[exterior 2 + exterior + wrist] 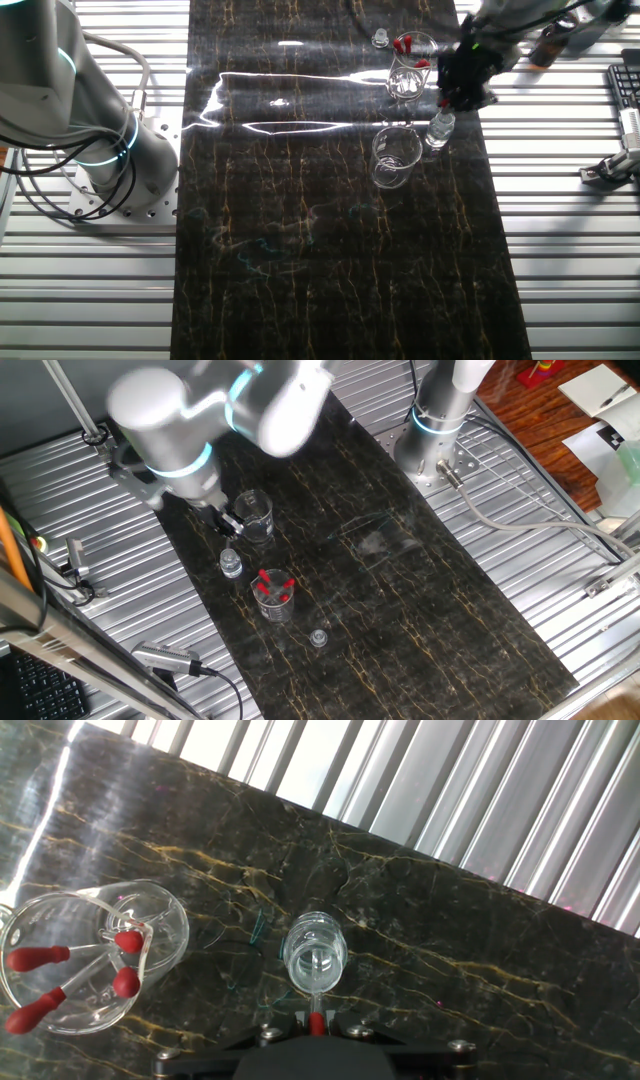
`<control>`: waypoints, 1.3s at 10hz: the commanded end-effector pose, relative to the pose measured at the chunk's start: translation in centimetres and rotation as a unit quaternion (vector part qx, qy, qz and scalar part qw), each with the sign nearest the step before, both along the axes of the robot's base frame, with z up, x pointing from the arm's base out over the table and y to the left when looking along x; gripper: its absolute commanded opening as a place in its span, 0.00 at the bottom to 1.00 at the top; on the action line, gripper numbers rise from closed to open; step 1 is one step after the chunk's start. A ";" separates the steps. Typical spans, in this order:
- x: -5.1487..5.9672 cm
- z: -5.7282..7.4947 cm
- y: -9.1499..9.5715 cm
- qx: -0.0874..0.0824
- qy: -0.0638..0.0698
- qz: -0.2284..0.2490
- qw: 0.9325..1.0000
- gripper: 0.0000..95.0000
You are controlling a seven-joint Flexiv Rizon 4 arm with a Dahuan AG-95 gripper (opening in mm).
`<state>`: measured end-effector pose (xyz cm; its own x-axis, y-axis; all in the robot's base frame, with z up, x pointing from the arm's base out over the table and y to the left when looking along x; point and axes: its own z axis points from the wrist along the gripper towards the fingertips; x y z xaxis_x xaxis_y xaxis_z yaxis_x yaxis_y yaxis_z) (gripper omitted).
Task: Transfer liquid using a dropper
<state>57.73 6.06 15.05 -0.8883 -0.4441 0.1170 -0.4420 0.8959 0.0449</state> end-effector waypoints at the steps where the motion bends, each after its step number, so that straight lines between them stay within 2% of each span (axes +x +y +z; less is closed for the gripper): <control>1: 0.1 -0.4 0.1 -0.003 -0.005 0.001 1.000 0.00; 5: 0.6 0.8 0.4 -0.003 0.002 -0.001 1.000 0.00; 11: 0.2 3.8 1.0 -0.008 0.008 -0.001 1.000 0.00; 13: -0.4 5.0 0.7 -0.008 0.008 0.002 1.000 0.00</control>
